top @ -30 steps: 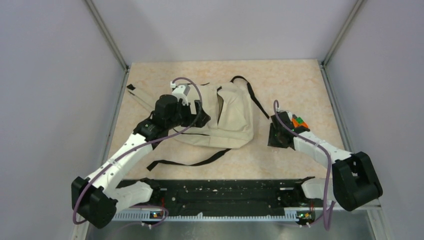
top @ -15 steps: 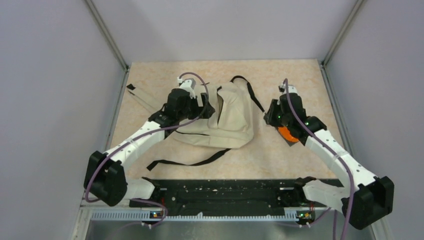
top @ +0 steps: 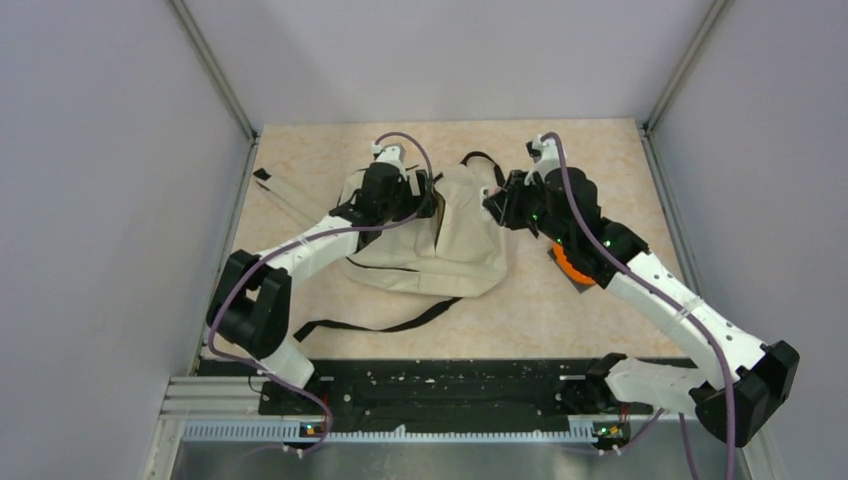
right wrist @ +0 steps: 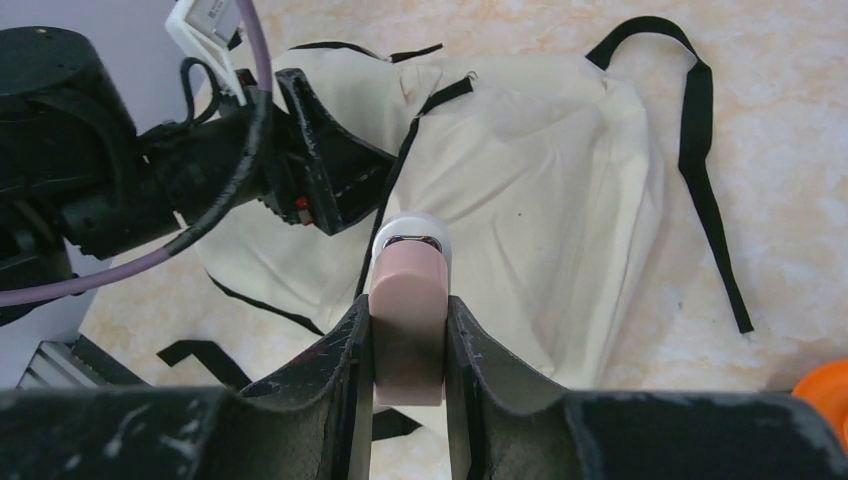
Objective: Pack the student bag
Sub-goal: Pick up the stationery from the center of the board, then place the stationery in the student bag.
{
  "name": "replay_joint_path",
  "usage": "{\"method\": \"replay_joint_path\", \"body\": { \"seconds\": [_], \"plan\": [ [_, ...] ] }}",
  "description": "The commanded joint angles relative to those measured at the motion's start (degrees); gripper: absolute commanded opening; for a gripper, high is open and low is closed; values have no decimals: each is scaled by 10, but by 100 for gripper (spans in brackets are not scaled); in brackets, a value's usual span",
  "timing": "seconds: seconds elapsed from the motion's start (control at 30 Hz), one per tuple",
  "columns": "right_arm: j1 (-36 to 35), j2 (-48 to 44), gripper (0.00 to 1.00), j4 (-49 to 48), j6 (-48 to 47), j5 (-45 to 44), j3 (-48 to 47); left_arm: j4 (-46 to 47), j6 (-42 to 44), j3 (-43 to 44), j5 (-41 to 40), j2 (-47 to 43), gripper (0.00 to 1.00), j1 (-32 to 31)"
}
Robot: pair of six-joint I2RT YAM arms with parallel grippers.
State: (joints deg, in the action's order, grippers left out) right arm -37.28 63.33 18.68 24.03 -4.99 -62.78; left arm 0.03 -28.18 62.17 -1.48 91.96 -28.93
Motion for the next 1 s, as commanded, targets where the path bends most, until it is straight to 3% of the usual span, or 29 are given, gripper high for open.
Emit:
{"method": "replay_joint_path", "body": {
  "seconds": [0.0, 0.27, 0.33, 0.5, 0.97],
  "plan": [
    [-11, 1, 0, -53, -6, 10, -33, 46, -8, 20, -44, 16, 93, -2],
    [-42, 15, 0, -112, 7, 16, -13, 144, -32, -21, -82, 16, 93, -15],
    [-54, 27, 0, -131, 6, 17, -14, 152, -23, -22, -90, 16, 89, -18],
    [-88, 63, 0, -170, -13, 1, -19, 130, 1, -17, -117, 17, 58, -18],
    [-117, 156, 0, -278, -48, -33, -16, 131, 35, -55, -47, -56, 4, -18]
  ]
}}
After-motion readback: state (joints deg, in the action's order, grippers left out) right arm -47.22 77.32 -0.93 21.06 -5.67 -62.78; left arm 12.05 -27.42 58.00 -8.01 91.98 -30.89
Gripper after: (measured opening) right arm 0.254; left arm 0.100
